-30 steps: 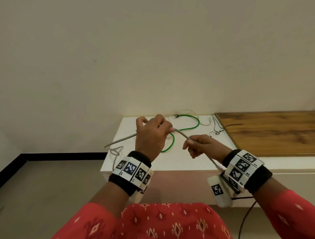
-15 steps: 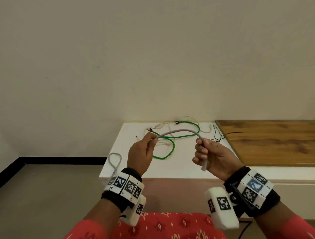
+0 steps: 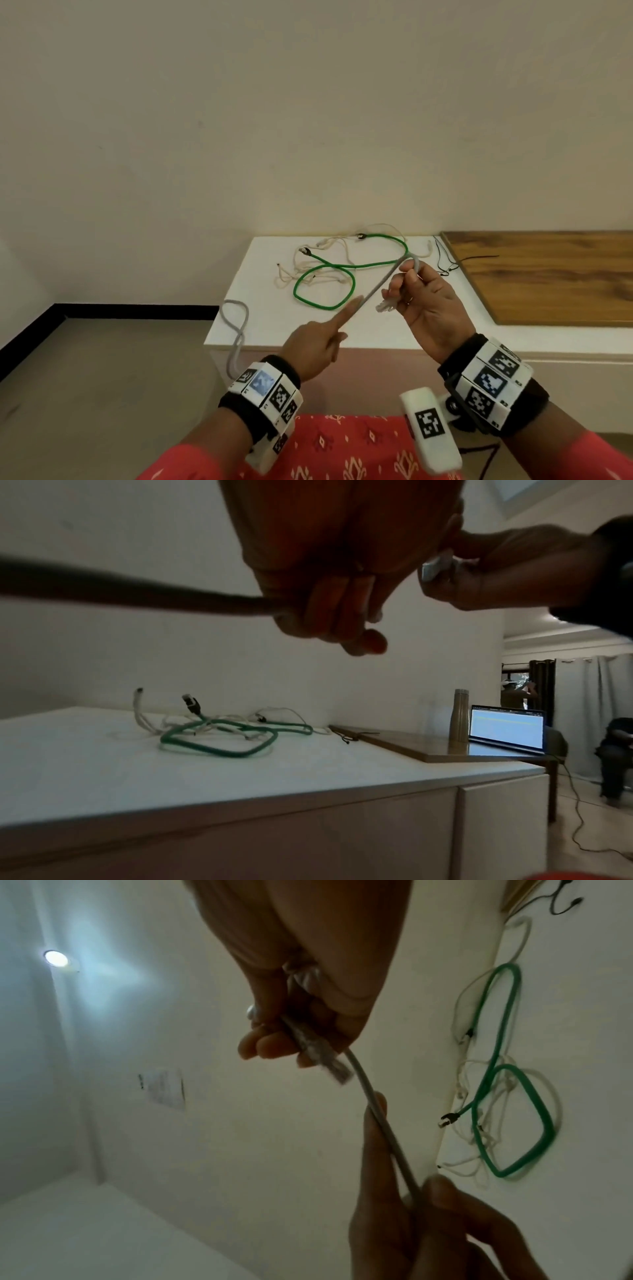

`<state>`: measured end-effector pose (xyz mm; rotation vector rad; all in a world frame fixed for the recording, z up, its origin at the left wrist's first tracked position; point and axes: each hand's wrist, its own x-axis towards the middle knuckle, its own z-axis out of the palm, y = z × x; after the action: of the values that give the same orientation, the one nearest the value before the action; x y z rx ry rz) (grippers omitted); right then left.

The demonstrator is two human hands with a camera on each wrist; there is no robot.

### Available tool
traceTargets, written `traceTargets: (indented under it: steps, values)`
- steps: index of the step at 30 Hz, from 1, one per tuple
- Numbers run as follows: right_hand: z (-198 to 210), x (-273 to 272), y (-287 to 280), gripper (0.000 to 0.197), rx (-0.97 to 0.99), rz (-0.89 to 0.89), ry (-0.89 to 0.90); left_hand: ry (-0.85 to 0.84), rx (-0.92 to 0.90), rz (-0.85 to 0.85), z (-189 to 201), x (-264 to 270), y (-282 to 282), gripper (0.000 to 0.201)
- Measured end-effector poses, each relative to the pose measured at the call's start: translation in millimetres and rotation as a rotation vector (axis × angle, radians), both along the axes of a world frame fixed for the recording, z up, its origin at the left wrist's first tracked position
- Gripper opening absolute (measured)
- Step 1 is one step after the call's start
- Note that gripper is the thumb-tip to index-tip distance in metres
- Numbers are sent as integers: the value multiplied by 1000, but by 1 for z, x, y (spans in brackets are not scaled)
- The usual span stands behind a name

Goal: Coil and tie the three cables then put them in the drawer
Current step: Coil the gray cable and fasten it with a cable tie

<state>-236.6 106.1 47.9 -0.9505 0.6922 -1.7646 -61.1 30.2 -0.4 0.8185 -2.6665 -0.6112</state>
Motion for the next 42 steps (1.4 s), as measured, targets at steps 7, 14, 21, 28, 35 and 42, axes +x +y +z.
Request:
traceTargets:
  steps: [7,14,21,28,35,42]
  values:
    - [-23,5,-2,35,87,-257,245,-336,-356,-60,5,-24,19,33]
    - [-33,7,0,16,118,-309,537,-317,-650,-8,5,-21,8,35]
    - [-29,16,-1,15,188,-221,212,-325,-700,-131,-3,-12,15,43]
    - [-42,18,0,24,226,-263,569,-145,-811,-75,-4,-17,15,21]
    - [-56,12,-2,30,489,-120,1008,48,-737,-120,-7,-13,-1,32]
    - [-38,24,5,46,551,116,928,263,-635,-50,7,-7,-6,40]
